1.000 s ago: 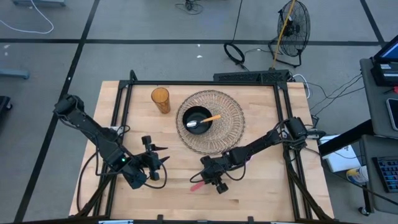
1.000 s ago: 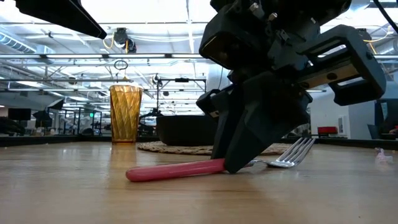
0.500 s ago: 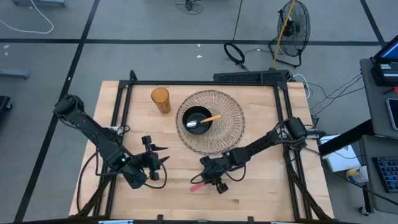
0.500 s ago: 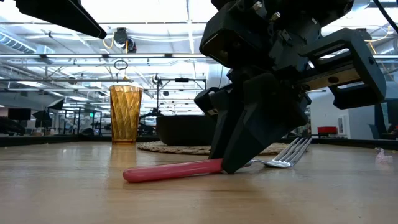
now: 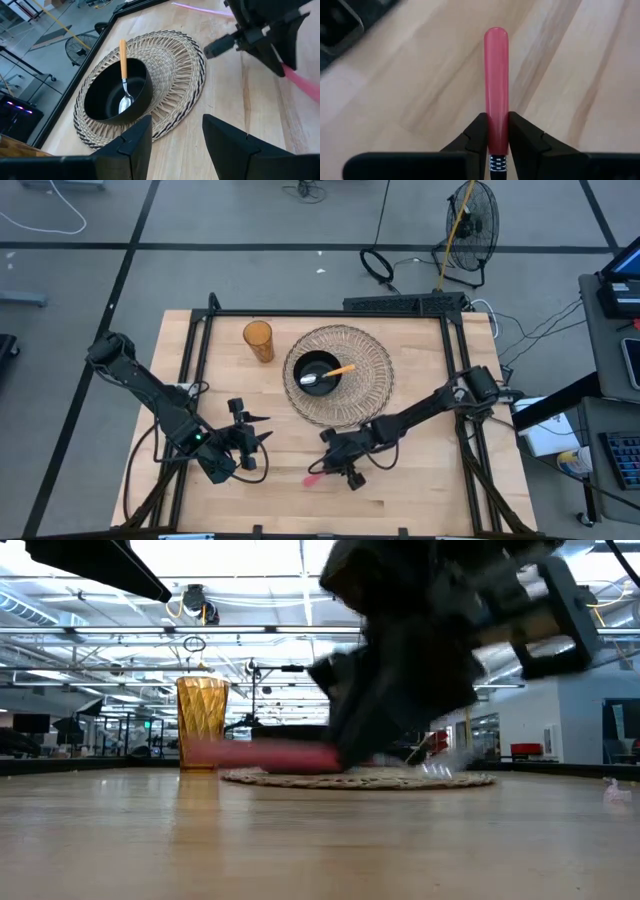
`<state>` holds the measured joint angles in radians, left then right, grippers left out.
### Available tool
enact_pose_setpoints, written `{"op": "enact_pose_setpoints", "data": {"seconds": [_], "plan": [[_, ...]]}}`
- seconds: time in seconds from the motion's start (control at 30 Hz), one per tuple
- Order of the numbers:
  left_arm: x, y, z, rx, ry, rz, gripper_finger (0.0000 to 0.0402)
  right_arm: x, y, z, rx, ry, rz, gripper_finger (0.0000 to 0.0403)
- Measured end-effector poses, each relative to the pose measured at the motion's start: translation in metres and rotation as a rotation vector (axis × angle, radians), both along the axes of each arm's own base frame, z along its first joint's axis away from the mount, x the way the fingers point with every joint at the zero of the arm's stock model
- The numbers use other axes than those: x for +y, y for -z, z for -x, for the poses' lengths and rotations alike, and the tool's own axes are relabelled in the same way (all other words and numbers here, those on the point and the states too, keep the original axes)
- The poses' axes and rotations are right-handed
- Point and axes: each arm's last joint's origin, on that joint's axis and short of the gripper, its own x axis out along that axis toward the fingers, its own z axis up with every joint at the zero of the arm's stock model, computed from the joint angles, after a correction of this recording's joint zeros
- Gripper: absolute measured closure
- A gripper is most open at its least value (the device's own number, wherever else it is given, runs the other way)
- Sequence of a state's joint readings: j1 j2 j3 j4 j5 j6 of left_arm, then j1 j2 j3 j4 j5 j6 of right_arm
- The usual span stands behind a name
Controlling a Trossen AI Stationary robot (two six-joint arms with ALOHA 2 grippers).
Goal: Pick & Place Utensil
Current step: Put the pink fork to the left of the yellow spoon into the black bowl on the brown mat
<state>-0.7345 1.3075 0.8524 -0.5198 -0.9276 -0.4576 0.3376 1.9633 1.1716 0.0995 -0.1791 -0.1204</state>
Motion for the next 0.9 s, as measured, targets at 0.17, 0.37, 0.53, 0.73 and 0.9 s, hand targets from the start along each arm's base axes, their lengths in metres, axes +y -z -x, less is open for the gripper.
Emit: {"op": "enact_pose_setpoints", "data": {"seconds": [0.17, 0.37, 0.53, 0.73, 0.9], "plan": [[0.000, 0.000, 0.000, 0.000, 0.000, 0.000, 0.0220, -0.002, -0.018, 0.001, -0.064, 0.006, 0.025, 0.0349], [0.000, 0.000, 0.000, 0.000, 0.000, 0.000, 0.0220, -0.010, -0.049, 0.004, -0.177, 0.059, 0.080, 0.0349], [0.000, 0.000, 0.000, -0.009, -0.009, -0.009, 0.0220, -0.025, -0.075, 0.005, -0.279, 0.169, 0.154, 0.0348], [0.000, 0.000, 0.000, -0.016, -0.016, -0.012, 0.0220, -0.054, -0.099, 0.000, -0.401, 0.330, 0.177, 0.0348], [0.001, -0.001, 0.000, -0.030, -0.031, -0.014, 0.0220, -0.079, -0.109, -0.009, -0.497, 0.412, 0.150, 0.0348]]}}
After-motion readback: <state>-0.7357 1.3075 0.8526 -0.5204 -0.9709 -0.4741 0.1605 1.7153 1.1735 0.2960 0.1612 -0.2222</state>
